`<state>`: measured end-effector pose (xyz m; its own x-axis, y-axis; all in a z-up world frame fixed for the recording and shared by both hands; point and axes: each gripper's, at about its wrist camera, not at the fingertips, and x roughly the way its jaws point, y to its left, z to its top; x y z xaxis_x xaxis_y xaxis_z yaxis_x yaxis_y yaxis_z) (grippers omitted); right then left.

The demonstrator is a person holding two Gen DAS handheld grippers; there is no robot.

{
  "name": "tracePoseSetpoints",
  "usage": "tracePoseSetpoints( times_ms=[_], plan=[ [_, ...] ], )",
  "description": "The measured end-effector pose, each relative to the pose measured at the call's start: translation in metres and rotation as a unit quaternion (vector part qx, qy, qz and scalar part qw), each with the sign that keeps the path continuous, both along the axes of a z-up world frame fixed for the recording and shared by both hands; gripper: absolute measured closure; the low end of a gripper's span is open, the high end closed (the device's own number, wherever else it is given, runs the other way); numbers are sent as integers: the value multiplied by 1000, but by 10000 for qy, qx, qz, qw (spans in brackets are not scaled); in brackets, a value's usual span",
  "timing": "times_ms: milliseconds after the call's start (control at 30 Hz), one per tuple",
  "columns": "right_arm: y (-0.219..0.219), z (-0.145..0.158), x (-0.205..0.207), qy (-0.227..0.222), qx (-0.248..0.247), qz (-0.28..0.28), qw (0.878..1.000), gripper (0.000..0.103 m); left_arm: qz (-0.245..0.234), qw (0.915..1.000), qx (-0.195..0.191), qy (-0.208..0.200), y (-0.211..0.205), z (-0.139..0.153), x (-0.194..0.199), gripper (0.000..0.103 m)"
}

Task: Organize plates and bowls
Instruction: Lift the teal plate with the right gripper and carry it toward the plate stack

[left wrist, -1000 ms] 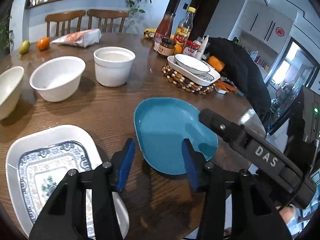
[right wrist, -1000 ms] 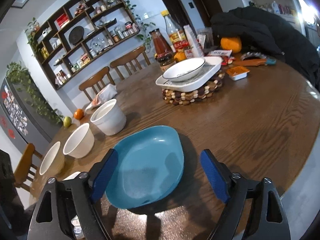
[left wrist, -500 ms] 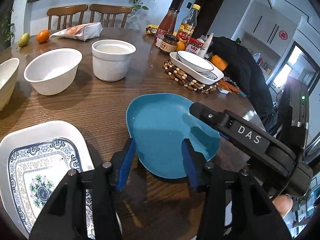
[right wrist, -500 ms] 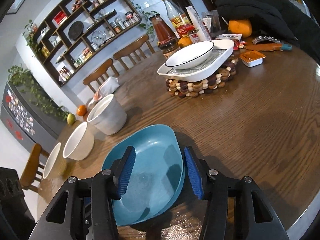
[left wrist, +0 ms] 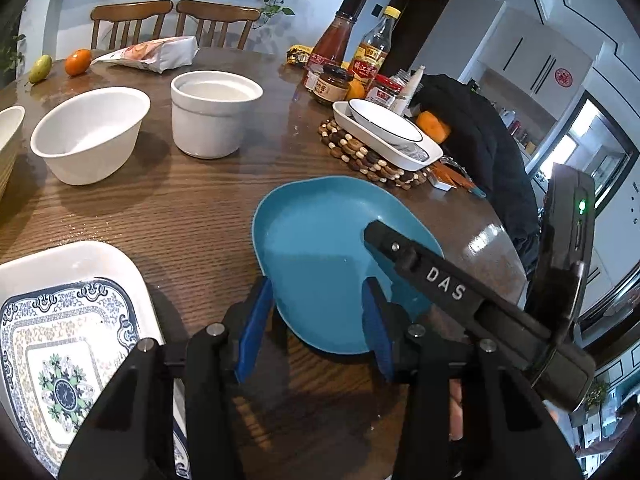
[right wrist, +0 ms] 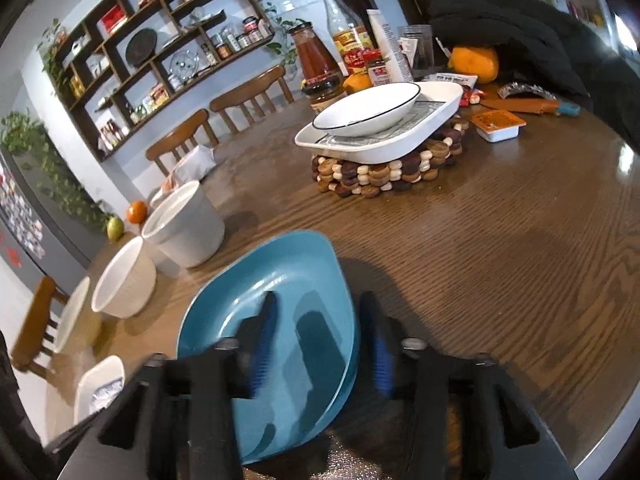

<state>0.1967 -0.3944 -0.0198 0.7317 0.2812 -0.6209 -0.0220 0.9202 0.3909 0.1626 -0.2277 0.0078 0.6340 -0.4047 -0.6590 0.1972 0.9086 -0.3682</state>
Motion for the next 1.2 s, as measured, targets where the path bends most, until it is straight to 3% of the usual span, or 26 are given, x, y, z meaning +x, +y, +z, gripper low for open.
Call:
tracePoseSetpoints(
  times_ms=[367,867,1200],
  plan=[
    [1,-1,-7,-85,-36,20,10000,69,45,9996,-29,-266,5,10,-11,59],
    [26,38,-46,-686,-206,104,9974,69,97,9977,-134,-655,36,37,-44,59],
    [58,49,-69,-822,-229,270,9960,69,207,9964,-122,-810,68,45,-70,58]
  ],
)
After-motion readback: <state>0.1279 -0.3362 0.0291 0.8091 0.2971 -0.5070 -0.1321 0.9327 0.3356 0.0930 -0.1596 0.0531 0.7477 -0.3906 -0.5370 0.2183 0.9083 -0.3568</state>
